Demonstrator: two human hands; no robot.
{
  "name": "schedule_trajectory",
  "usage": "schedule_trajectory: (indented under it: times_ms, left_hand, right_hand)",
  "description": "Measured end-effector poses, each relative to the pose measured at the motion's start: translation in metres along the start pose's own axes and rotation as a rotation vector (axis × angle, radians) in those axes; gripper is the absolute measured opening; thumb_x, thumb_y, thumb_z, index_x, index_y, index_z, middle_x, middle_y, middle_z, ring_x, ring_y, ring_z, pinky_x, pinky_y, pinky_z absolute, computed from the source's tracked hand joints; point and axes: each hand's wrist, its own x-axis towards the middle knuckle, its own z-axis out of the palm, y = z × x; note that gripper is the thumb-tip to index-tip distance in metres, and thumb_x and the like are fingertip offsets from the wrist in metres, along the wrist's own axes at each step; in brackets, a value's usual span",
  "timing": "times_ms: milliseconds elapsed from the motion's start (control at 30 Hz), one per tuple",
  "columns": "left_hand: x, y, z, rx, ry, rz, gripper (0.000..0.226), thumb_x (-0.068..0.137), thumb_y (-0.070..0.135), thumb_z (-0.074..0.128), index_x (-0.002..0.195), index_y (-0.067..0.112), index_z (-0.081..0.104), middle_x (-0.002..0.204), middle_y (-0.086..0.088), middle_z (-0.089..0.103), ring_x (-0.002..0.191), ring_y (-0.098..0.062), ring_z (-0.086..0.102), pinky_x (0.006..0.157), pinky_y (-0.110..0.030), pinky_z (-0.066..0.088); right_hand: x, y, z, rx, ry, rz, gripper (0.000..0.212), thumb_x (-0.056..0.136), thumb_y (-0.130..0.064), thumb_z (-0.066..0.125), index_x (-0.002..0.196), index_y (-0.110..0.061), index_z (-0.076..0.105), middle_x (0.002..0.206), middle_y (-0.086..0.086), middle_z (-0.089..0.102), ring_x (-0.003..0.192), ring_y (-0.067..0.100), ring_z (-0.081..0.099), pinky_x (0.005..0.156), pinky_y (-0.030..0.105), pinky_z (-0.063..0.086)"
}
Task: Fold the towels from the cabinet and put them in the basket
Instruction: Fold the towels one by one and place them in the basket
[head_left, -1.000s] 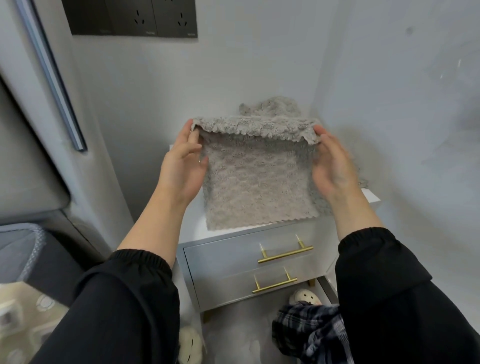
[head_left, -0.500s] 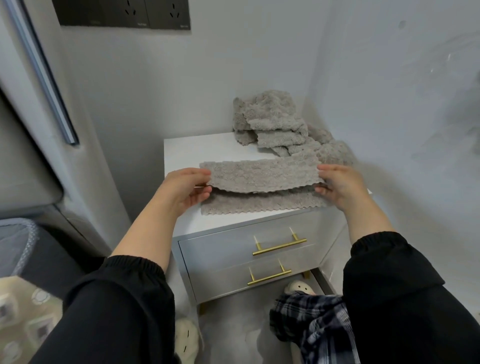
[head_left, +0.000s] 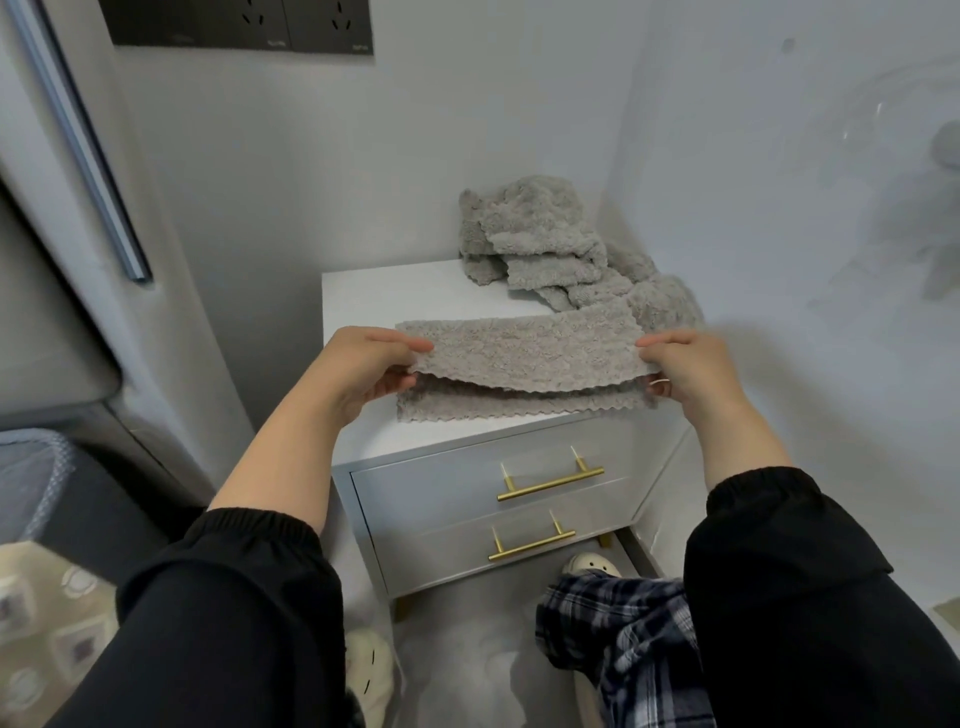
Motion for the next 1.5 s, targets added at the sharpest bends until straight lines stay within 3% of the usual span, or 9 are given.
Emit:
schedule_trajectory:
  times_ms: [167,433,667,800,933,1033,1267,1400,1500]
  left_hand:
    - [0.003,-0.005,-0.002,0.282,-0.028,-0.012,0.025,0.085,-0.008,0.055,0.082,0.01,0.073,0.079,-0.009,0.065,0.06,-0.015,0.057,0.054,-0.019,0.053]
    - [0.011,-0.015,0.006,0.655,0.02,0.006,0.033,0.085,-0.005,0.052,0.069,0.018,0.07,0.081,0.009,0.063,0.069,-0.019,0.061,0.077,-0.034,0.058]
    - [0.007,-0.013,0.007,0.708,0.012,0.097,0.028,0.083,-0.003,0.053,0.075,0.018,0.071,0.07,0.007,0.062,0.059,-0.014,0.055,0.055,-0.022,0.044]
    - [0.004,-0.013,0.007,0.806,0.0,0.106,0.007,0.081,0.011,0.067,0.08,0.015,0.073,0.061,0.008,0.057,0.054,-0.009,0.049,0.051,-0.02,0.037]
    - [0.01,-0.017,0.016,0.921,0.19,0.344,0.019,0.083,0.037,0.067,0.091,0.021,0.072,0.107,-0.003,0.055,0.096,-0.018,0.05,0.078,-0.031,0.045]
    - [0.012,-0.03,0.033,1.114,0.026,0.544,0.038,0.094,0.041,0.052,0.127,0.025,0.059,0.147,-0.005,0.036,0.136,-0.026,0.026,0.109,-0.039,0.028]
    - [0.016,-0.051,0.051,1.376,-0.197,0.507,0.059,0.099,0.052,0.026,0.152,0.028,0.013,0.161,0.003,0.004,0.148,-0.021,0.001,0.118,-0.047,0.004]
    - [0.016,-0.047,0.051,1.38,-0.149,0.577,0.061,0.096,0.057,0.03,0.15,0.028,0.024,0.156,0.001,0.023,0.141,-0.023,0.02,0.115,-0.042,0.019]
    - [0.01,-0.032,0.058,1.287,-0.178,0.593,0.057,0.093,0.061,0.035,0.134,0.024,0.051,0.129,-0.002,0.05,0.118,-0.022,0.044,0.099,-0.037,0.039]
  right_hand:
    - [0.004,0.004,-0.003,-0.165,0.008,0.003,0.012,0.082,0.006,0.058,0.076,0.001,0.067,0.075,0.014,0.059,0.039,0.013,0.054,0.036,0.016,0.043]
    - [0.01,0.015,0.006,-0.446,0.04,-0.052,0.016,0.083,-0.004,0.056,0.07,-0.005,0.065,0.085,0.018,0.07,0.085,0.036,0.066,0.074,0.043,0.055]
    - [0.005,0.017,0.009,-0.528,0.058,-0.089,0.03,0.081,-0.002,0.058,0.061,-0.024,0.058,0.08,0.006,0.066,0.085,0.029,0.065,0.078,0.035,0.052]
    - [0.007,0.021,0.009,-0.59,0.091,-0.094,0.01,0.081,-0.006,0.063,0.075,-0.014,0.064,0.087,0.007,0.067,0.09,0.029,0.063,0.07,0.029,0.044]
    - [0.004,0.02,0.005,-0.746,0.126,-0.059,0.026,0.081,-0.029,0.068,0.087,-0.006,0.057,0.082,0.009,0.058,0.083,0.03,0.059,0.052,0.026,0.029]
    - [0.004,0.021,0.004,-0.788,0.118,-0.005,0.037,0.085,-0.042,0.063,0.09,-0.008,0.052,0.076,0.009,0.056,0.076,0.029,0.056,0.049,0.025,0.03]
    - [0.006,0.017,0.002,-0.622,-0.081,0.136,0.046,0.084,-0.046,0.065,0.082,0.0,0.059,0.07,0.011,0.065,0.066,0.025,0.064,0.071,0.036,0.054]
    - [0.004,0.013,0.004,-0.417,-0.058,0.081,0.029,0.082,-0.022,0.069,0.069,-0.004,0.051,0.066,0.012,0.053,0.06,0.025,0.054,0.066,0.038,0.052]
    - [0.002,0.008,0.009,-0.007,-0.007,-0.001,0.018,0.082,-0.01,0.063,0.07,-0.01,0.049,0.08,0.013,0.054,0.074,0.025,0.056,0.076,0.041,0.054]
